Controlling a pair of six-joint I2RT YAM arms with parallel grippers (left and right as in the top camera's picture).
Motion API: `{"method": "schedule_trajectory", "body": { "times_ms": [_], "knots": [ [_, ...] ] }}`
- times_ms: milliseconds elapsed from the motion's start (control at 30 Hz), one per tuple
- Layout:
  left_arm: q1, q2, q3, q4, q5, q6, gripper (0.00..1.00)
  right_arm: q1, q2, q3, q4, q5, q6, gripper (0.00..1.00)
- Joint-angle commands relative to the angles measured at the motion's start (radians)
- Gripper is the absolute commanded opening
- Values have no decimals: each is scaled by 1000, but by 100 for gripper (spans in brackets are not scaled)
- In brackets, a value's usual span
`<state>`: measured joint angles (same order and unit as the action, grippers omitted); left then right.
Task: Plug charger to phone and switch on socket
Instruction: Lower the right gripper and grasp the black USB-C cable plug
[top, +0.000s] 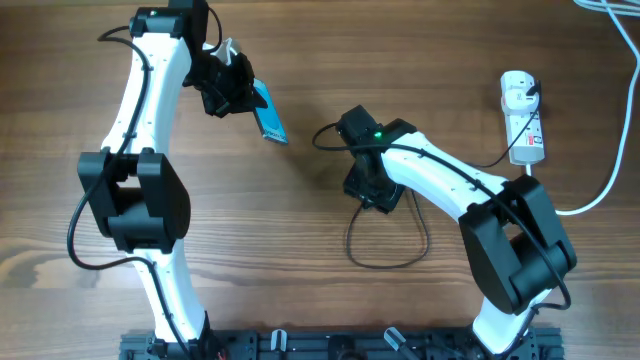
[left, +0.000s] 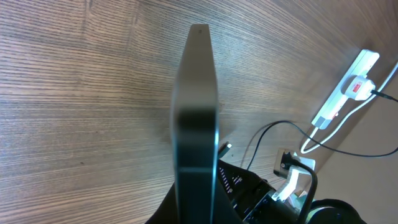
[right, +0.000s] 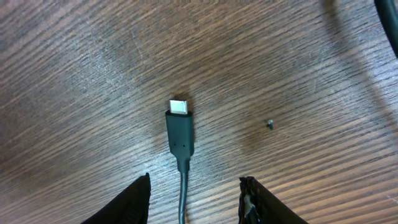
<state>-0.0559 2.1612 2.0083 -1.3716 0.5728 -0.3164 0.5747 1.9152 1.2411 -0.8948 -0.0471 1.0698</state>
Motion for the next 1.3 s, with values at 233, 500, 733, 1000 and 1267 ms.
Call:
{"method": "schedule_trajectory", "body": {
  "times_ms": [233, 500, 733, 1000, 1267],
  "knots": [
    [3, -36, 4, -1, 12, -6, 4, 4, 26, -6, 14, 27, 14, 49],
    [3, -36, 4, -2, 12, -6, 4, 4, 27, -6, 21, 31, 34, 48],
    [3, -36, 4, -2, 12, -6, 4, 21, 42, -6, 23, 35, 59, 48],
    [3, -36, 4, -2, 12, -6, 4, 22, 96, -6, 46, 47, 57, 43],
    [3, -36, 4, -5, 12, -6, 4, 22, 96, -6, 45, 50, 56, 27]
  ]
}}
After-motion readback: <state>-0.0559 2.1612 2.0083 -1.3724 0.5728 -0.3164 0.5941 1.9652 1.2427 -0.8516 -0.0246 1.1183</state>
